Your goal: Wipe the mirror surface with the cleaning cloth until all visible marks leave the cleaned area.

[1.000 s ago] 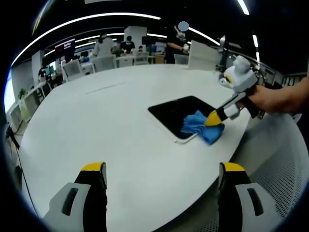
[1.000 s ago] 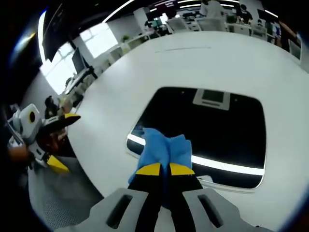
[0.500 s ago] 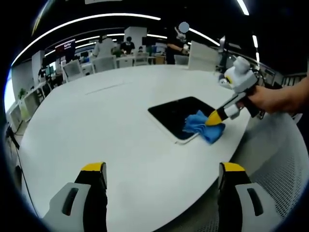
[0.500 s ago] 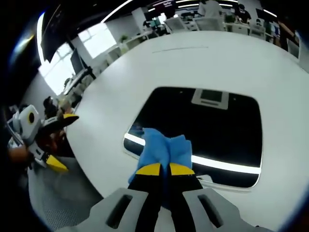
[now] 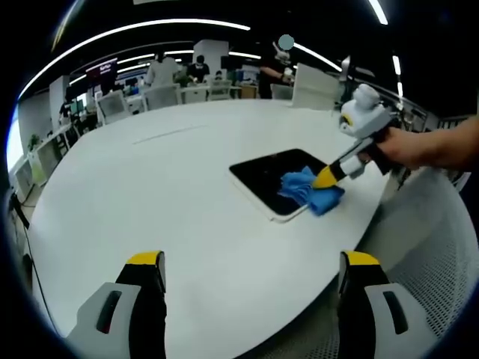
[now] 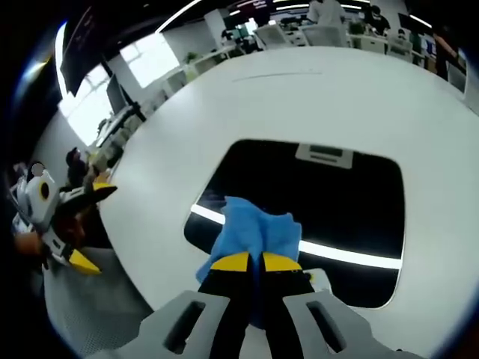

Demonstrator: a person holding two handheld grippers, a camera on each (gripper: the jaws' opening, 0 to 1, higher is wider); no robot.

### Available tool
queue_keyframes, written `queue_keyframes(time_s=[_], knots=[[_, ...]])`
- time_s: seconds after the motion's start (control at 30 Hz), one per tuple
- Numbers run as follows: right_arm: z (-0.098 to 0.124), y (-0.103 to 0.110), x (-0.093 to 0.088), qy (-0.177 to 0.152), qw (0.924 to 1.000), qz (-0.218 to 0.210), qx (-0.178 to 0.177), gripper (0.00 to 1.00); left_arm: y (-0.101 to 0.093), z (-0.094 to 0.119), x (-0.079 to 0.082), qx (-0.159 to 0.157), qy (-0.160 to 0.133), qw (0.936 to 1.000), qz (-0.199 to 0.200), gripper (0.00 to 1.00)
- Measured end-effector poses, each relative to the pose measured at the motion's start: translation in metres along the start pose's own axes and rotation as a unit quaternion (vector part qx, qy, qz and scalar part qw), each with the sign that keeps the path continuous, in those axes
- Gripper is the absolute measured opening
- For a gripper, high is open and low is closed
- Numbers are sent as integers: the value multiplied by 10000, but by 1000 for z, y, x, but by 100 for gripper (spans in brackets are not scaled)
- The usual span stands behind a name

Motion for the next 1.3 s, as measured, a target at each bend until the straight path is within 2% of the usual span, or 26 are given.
queue_keyframes(time_s=[0.83, 1.3], knots=[[-10, -27, 45, 49, 9996, 151, -238, 0, 1, 0, 1, 13, -30, 10000, 15, 96], [-20, -39, 77, 78, 9991, 236, -348, 0, 0, -2, -1, -13, 33, 10000, 20, 96]])
Point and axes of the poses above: the point that each gripper's makers call its tool centre point, and the gripper's own axes: z roughly backward along the fingers, y roughly to its left, x roughly out of its top, the point moved 1 cm from there along z, roughly backward along the fingers, and after that the axes turned 13 degrees about y, right-handed, at the moved point
